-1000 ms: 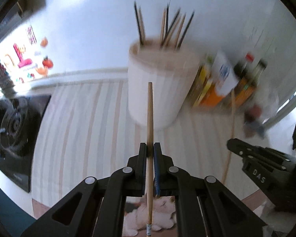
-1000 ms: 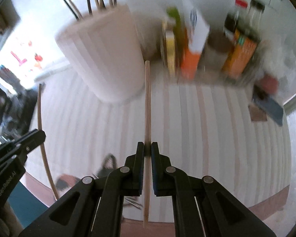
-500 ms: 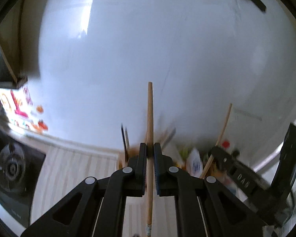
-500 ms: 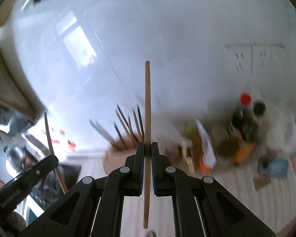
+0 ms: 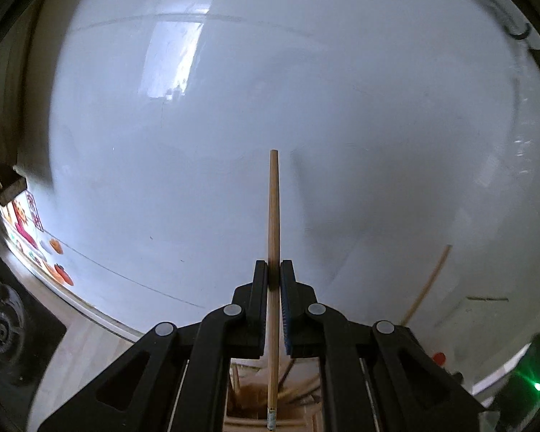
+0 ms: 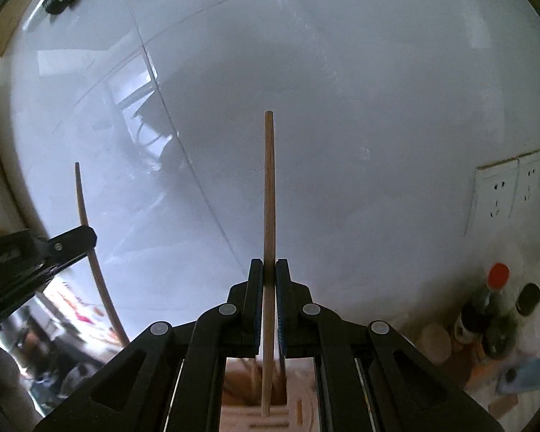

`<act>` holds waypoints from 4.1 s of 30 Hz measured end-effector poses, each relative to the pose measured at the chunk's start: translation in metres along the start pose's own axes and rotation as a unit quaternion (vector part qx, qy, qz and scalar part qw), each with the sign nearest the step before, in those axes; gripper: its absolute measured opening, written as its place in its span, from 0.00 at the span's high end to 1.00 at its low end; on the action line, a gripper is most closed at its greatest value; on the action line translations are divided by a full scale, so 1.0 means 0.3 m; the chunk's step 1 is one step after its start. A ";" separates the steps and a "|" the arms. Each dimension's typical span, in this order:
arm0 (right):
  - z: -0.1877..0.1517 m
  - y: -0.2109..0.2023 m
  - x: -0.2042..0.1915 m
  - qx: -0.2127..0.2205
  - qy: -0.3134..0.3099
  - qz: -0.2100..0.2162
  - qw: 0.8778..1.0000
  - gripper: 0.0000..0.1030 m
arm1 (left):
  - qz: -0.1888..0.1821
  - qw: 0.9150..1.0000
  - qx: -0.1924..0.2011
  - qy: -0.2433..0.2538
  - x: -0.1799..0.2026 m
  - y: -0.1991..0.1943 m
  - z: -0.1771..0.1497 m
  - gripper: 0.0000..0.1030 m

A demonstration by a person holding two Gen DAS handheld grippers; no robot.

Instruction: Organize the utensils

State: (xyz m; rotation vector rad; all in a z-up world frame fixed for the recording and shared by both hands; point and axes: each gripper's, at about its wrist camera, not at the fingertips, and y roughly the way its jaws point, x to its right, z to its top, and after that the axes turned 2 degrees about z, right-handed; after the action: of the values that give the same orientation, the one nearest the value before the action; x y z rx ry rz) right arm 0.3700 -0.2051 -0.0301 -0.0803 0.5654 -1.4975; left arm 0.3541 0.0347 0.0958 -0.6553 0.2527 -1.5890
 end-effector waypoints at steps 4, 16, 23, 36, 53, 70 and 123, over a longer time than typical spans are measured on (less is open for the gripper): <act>-0.038 0.029 0.005 0.029 -0.004 -0.012 0.999 0.93 | 0.006 1.000 0.013 0.005 -0.020 0.064 -0.044 0.96; -0.106 0.074 0.028 0.031 -0.008 -0.012 0.999 0.93 | 0.037 0.998 0.024 0.046 -0.057 0.169 -0.127 0.96; -0.120 0.105 0.053 0.020 -0.006 -0.011 1.000 0.93 | 0.039 0.996 0.034 0.067 -0.078 0.201 -0.150 0.95; -0.093 0.144 0.006 -0.018 -0.025 0.010 0.999 0.93 | 0.027 0.997 0.030 0.060 -0.112 0.206 -0.148 0.95; -0.119 0.119 0.011 -0.016 -0.034 0.020 0.999 0.93 | 0.006 0.996 0.030 0.083 -0.070 0.239 -0.174 0.95; -0.097 -0.078 0.003 -0.065 -0.050 -0.018 0.996 0.27 | 0.092 0.990 -0.062 0.093 -0.216 0.030 -0.303 0.00; -0.303 -1.290 -0.249 -0.008 -0.122 -0.132 0.984 0.00 | 0.082 0.987 -0.029 0.136 -0.040 -0.856 -0.580 0.00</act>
State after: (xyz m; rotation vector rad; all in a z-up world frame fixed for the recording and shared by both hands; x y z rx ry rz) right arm -0.0187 -0.1451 0.0646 -0.3576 0.3786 -1.7108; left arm 0.0441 0.0446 0.0872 -0.4485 0.5433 -1.5146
